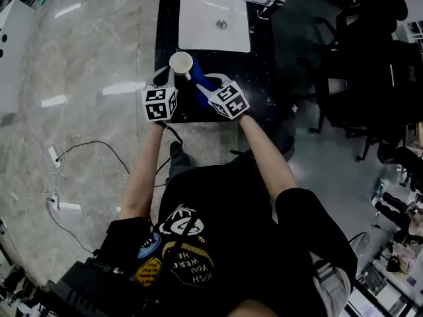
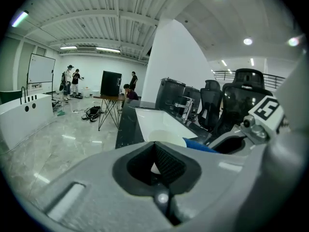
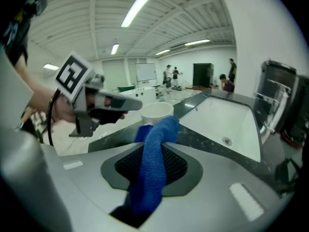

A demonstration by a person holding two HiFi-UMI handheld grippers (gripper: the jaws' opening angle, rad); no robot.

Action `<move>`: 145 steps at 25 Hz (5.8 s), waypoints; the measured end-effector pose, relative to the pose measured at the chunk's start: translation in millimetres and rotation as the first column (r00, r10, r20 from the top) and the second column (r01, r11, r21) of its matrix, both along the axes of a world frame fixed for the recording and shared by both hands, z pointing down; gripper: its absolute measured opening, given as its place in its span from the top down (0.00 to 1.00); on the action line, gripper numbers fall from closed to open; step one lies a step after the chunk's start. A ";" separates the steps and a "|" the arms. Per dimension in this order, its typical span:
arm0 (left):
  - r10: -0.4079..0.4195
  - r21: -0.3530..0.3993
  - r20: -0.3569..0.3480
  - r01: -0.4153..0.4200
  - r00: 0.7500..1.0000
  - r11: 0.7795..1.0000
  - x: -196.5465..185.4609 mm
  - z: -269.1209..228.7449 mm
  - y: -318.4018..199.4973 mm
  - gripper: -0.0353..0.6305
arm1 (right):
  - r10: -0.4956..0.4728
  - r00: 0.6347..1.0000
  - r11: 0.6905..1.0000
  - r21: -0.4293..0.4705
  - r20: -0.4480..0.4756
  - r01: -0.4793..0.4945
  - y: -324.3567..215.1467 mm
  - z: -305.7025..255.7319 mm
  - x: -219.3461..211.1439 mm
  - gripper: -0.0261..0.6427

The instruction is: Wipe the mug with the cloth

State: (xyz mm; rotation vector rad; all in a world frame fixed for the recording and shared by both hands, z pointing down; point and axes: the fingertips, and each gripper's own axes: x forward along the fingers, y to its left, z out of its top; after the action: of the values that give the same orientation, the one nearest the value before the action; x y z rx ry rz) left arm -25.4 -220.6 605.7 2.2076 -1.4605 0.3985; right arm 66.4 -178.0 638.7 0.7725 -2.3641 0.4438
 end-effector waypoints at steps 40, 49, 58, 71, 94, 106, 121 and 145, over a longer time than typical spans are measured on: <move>-0.036 -0.059 -0.078 0.032 0.996 0.998 12.6 14.8 10.8 0.94 | 0.229 0.973 0.970 0.085 -0.015 -0.227 -73.9 -40.1 24.2 0.82; -0.025 -0.062 -0.069 0.021 0.997 0.998 14.0 14.7 12.7 0.94 | -0.179 0.976 0.984 0.002 -0.124 0.181 14.7 7.9 -17.3 0.82; -0.031 -0.014 -0.044 0.030 0.999 0.999 5.8 -0.2 -7.9 0.94 | 0.190 0.980 0.979 0.085 -0.058 -0.185 -66.9 -26.7 28.5 0.82; -0.026 -0.015 -0.070 0.025 0.997 1.000 8.6 1.0 -7.2 0.94 | 0.022 0.995 1.000 -0.011 -0.102 -0.024 6.0 12.6 22.2 0.82; -0.035 -0.037 -0.129 0.031 0.991 0.999 6.9 0.4 -7.4 0.94 | 0.060 0.957 0.997 0.056 -0.283 -0.046 -61.9 -3.0 11.2 0.82; -0.009 -0.046 -0.106 0.005 0.994 0.999 8.4 -1.2 -4.9 0.94 | 0.022 0.961 0.996 0.089 -0.276 0.003 -52.7 -19.8 24.7 0.82; 0.028 -0.064 -0.063 -0.032 0.998 0.997 11.6 0.9 -3.5 0.94 | -0.234 0.940 0.972 -0.087 -0.247 0.219 -7.8 -3.6 19.1 0.82; 0.058 -0.064 -0.047 -0.061 0.997 0.996 19.1 3.2 2.0 0.94 | -0.208 0.939 0.978 -0.029 -0.272 0.208 -4.5 7.1 -8.3 0.82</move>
State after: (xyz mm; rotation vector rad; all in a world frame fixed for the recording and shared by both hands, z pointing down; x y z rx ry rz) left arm -6.4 -218.6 608.9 2.1975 -1.3420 0.4073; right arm 58.1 -182.4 645.7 0.5363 -2.1545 0.2298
